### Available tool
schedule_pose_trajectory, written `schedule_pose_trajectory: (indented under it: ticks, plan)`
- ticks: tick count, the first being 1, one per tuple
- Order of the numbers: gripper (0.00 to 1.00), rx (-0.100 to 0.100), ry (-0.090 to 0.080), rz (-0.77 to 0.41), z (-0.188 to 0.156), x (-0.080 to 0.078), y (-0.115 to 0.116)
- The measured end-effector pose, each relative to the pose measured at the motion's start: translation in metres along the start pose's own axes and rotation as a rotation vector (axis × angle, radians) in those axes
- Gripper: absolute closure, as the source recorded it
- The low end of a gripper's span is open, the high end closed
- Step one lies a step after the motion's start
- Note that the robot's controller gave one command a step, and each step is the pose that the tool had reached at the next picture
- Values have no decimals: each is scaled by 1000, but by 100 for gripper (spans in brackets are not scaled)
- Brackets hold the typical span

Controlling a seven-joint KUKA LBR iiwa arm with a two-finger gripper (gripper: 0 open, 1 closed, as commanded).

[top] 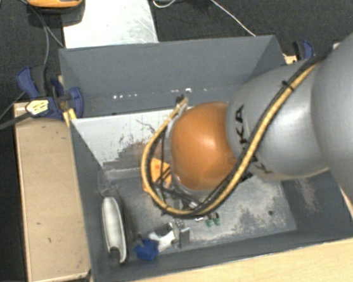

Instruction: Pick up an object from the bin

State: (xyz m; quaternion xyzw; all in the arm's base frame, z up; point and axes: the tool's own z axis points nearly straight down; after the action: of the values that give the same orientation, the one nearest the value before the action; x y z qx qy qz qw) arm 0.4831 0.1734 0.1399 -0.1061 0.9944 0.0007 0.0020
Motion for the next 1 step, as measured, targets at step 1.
schedule_pose_trajectory:
  ticks: [1]
  plan:
    - [0,0,5,365,40,-1,-4]
